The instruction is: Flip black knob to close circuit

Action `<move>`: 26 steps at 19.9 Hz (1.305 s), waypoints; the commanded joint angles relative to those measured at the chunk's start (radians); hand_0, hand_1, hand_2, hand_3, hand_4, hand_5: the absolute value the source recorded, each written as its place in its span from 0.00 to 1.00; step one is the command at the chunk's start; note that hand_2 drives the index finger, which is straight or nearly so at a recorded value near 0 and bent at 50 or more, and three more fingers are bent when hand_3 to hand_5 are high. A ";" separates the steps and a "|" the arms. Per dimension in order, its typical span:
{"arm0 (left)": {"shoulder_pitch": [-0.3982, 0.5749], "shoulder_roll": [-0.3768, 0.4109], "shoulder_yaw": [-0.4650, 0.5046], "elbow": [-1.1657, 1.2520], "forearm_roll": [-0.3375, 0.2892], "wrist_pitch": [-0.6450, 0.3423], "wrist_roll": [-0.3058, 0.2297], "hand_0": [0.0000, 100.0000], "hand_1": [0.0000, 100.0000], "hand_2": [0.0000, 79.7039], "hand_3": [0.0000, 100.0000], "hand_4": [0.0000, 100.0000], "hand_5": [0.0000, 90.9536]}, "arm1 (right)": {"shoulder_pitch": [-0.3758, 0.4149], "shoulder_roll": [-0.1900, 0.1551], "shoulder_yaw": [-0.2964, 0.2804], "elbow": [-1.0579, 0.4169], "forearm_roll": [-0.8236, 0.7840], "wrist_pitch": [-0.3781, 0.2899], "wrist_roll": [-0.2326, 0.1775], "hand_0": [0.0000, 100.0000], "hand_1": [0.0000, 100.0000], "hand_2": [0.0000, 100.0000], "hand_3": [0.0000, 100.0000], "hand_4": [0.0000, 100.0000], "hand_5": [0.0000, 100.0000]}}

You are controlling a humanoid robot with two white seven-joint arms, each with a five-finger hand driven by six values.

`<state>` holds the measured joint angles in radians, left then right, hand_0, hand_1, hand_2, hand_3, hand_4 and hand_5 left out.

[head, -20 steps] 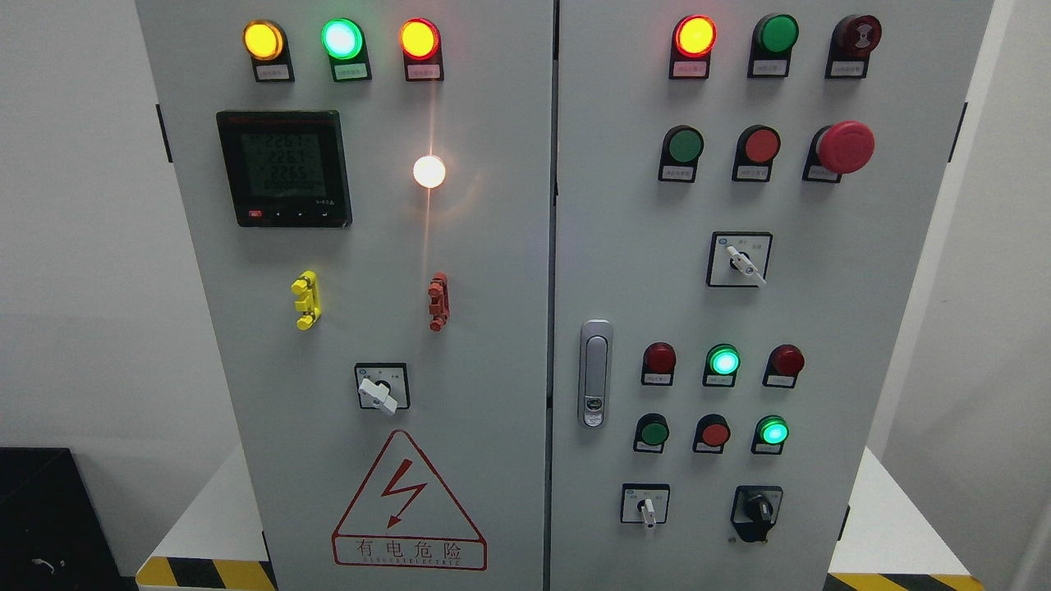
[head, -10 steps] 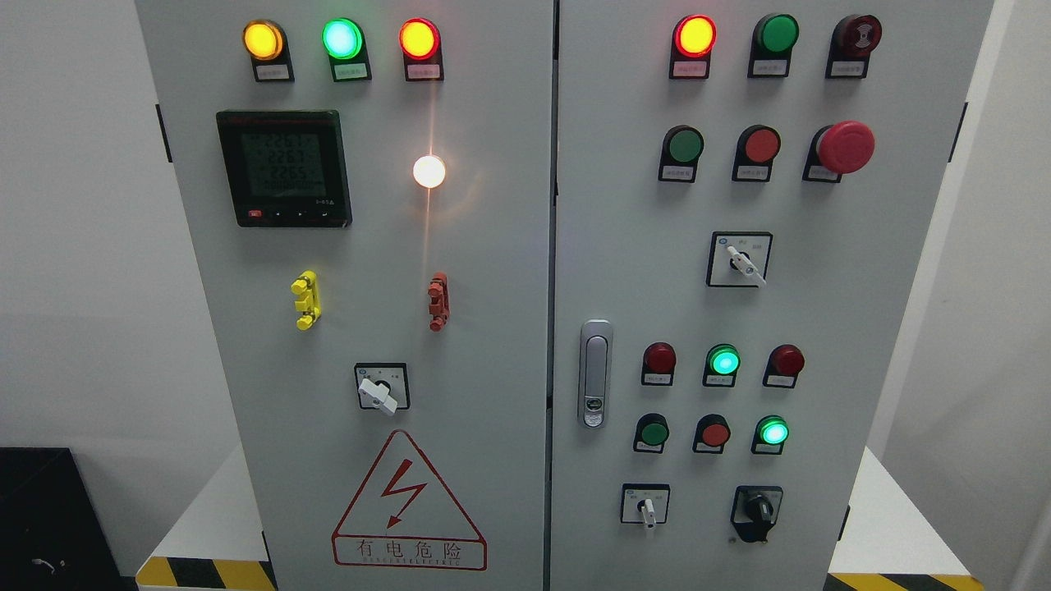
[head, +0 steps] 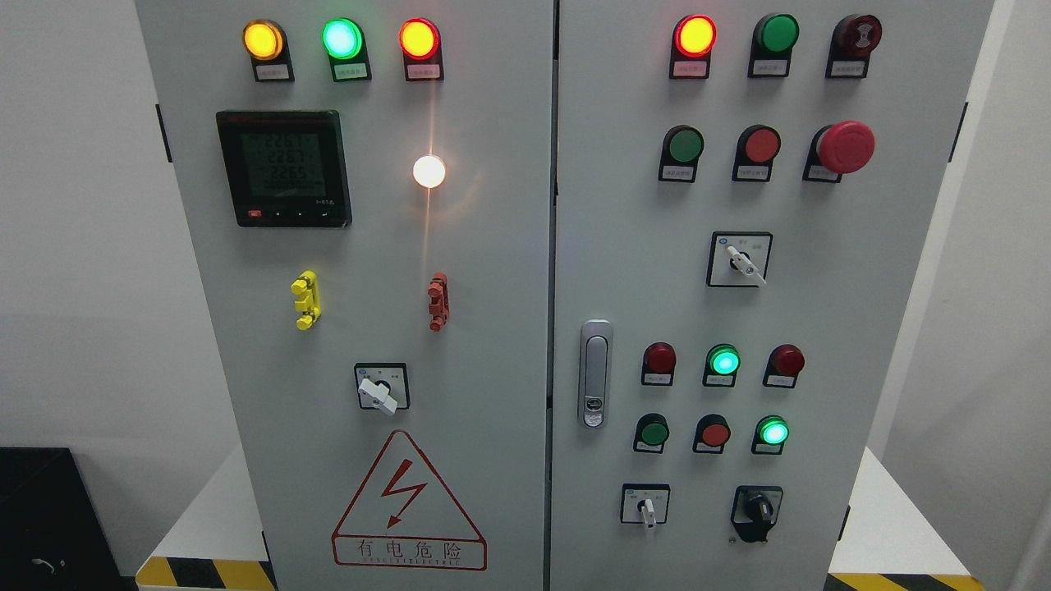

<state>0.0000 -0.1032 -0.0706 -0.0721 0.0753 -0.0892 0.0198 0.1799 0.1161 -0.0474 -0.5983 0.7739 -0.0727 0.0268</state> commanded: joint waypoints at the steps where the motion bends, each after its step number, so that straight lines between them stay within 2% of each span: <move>1: 0.006 0.000 0.000 0.000 0.000 0.000 0.000 0.12 0.56 0.00 0.00 0.00 0.00 | 0.023 0.001 -0.043 -0.340 0.157 0.001 -0.018 0.00 0.09 0.26 0.40 0.41 0.24; 4: 0.006 0.000 0.000 0.000 0.000 0.000 0.000 0.12 0.56 0.00 0.00 0.00 0.00 | 0.035 -0.001 -0.046 -0.452 0.208 0.001 -0.047 0.00 0.09 0.30 0.49 0.47 0.33; 9: 0.006 0.000 0.000 0.000 0.000 0.000 0.000 0.12 0.56 0.00 0.00 0.00 0.00 | 0.055 -0.001 -0.071 -0.641 0.332 0.002 -0.073 0.00 0.10 0.40 0.62 0.56 0.47; 13: 0.006 0.000 0.000 0.000 0.000 0.000 0.000 0.12 0.56 0.00 0.00 0.00 0.00 | 0.059 -0.001 -0.071 -0.765 0.380 0.031 -0.070 0.00 0.11 0.49 0.74 0.68 0.59; 15: 0.006 0.000 0.000 0.000 0.000 0.000 0.000 0.12 0.56 0.00 0.00 0.00 0.00 | 0.059 -0.001 -0.069 -0.819 0.390 0.034 -0.070 0.00 0.09 0.54 0.78 0.71 0.64; 20: 0.006 0.000 0.000 0.000 0.000 0.000 0.000 0.12 0.56 0.00 0.00 0.00 0.00 | 0.059 -0.001 -0.065 -0.957 0.450 0.065 -0.067 0.00 0.00 0.74 0.95 0.82 0.81; 22: 0.006 0.000 0.000 0.000 0.000 0.000 0.000 0.12 0.56 0.00 0.00 0.00 0.00 | 0.056 -0.001 -0.065 -1.006 0.475 0.077 -0.064 0.00 0.00 0.81 1.00 0.88 0.87; 25: 0.006 -0.001 0.000 0.000 0.000 0.000 0.000 0.12 0.56 0.00 0.00 0.00 0.00 | 0.050 -0.001 -0.063 -1.067 0.482 0.094 -0.059 0.00 0.00 0.87 1.00 0.92 0.94; 26: 0.006 0.000 0.000 0.000 0.000 0.000 0.000 0.12 0.56 0.00 0.00 0.00 0.00 | 0.049 -0.001 -0.063 -1.092 0.482 0.096 -0.042 0.00 0.00 0.89 1.00 0.94 0.96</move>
<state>0.0000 -0.1030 -0.0706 -0.0721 0.0754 -0.0892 0.0198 0.2348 0.1152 -0.0972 -1.3942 1.2212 0.0115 -0.0374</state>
